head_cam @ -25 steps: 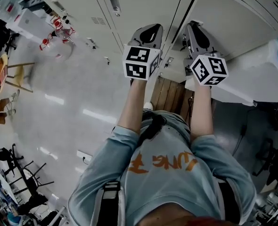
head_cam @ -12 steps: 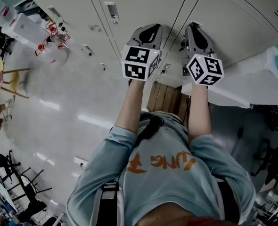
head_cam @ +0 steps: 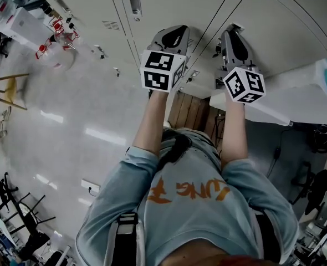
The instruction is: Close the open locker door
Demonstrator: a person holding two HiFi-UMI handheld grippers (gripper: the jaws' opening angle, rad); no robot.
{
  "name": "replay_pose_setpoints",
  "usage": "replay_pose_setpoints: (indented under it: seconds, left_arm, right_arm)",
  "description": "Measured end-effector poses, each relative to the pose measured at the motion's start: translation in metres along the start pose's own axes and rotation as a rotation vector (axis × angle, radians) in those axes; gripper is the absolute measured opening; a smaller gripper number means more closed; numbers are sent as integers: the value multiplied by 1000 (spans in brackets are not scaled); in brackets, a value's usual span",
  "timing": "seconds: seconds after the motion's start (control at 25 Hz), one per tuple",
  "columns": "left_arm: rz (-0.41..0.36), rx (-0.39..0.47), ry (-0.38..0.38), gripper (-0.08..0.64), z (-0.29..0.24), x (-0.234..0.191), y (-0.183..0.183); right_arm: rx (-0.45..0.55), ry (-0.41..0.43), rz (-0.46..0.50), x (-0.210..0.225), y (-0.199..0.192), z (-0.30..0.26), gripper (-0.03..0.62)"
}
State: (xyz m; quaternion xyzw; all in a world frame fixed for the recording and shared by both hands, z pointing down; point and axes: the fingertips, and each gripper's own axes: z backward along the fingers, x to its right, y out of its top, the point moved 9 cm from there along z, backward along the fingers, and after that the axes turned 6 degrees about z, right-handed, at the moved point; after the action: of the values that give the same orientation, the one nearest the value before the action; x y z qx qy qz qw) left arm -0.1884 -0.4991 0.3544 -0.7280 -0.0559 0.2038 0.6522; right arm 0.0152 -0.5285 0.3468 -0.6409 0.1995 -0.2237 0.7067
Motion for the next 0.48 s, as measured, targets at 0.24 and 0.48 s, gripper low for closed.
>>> replay_pose_setpoints:
  seconds: [0.24, 0.48]
  left_arm:
    - [61, -25, 32, 18, 11, -8, -24]
    - [117, -37, 137, 18, 29, -31, -52]
  right_arm:
    - [-12, 45, 3, -6, -15, 17, 58]
    - [-183, 109, 105, -36, -48, 8, 37]
